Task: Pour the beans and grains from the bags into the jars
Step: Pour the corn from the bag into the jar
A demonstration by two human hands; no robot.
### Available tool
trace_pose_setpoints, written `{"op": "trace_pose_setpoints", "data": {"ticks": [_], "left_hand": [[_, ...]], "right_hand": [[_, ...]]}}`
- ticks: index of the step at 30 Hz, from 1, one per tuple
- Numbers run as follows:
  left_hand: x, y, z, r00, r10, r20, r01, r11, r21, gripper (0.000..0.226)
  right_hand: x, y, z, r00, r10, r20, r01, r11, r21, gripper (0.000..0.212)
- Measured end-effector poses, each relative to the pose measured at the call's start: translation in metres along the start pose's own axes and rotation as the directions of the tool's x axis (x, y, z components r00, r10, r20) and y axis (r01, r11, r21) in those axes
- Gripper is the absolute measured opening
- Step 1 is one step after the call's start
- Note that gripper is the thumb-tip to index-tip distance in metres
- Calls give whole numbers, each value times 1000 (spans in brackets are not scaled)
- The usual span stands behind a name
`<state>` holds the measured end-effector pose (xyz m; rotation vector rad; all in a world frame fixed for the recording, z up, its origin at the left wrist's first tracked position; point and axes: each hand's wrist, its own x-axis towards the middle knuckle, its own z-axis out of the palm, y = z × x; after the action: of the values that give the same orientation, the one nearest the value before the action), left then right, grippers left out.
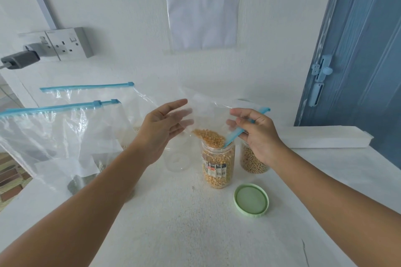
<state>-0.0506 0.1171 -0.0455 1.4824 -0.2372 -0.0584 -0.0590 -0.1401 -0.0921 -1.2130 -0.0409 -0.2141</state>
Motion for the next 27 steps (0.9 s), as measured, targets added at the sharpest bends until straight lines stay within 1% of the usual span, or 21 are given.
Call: {"op": "trace_pose_setpoints", "data": {"ticks": [4, 7, 9, 11, 13, 16, 18, 20, 23, 25, 27], "left_hand": [[-2, -1, -1, 1000, 5, 2, -5, 1000, 9, 36], [-9, -6, 1, 994, -57, 97, 48, 995, 86, 41], [-13, -12, 4, 983, -108, 150, 89, 987, 131, 37], [-15, -17, 7, 982, -108, 154, 85, 985, 149, 30], [-12, -18, 11, 990, -78, 117, 60, 987, 152, 26], [-2, -17, 17, 1000, -8, 14, 6, 987, 158, 22], [1, -18, 21, 1000, 9, 1, -9, 986, 168, 24], [1, -21, 24, 1000, 11, 8, -12, 983, 185, 27], [1, -24, 26, 999, 39, -28, -33, 983, 181, 27], [2, -22, 28, 997, 52, -61, -42, 987, 154, 28], [3, -21, 31, 994, 59, -89, -47, 990, 133, 26]], "right_hand": [[0, 1, 2, 1000, -3, 3, 3, 1000, 4, 25], [0, 1, 1, 1000, -8, 3, 8, 1000, 15, 24], [0, 1, 2, 1000, -9, 2, 9, 1000, 23, 24], [0, 1, 3, 1000, -9, 0, 9, 1000, 23, 23], [0, 0, 4, 1000, -10, -4, 10, 1000, 27, 22], [1, -2, 3, 1000, -15, -12, 15, 999, 39, 20], [2, -3, 1, 1000, -16, -13, 17, 999, 41, 19], [2, -2, -1, 1000, -29, -8, 28, 999, -17, 21], [0, 0, -4, 999, -38, 21, 40, 988, -148, 27], [-1, 0, -4, 999, -41, 36, 47, 983, -178, 27], [0, -1, -3, 998, -51, 32, 55, 983, -173, 24]]}}
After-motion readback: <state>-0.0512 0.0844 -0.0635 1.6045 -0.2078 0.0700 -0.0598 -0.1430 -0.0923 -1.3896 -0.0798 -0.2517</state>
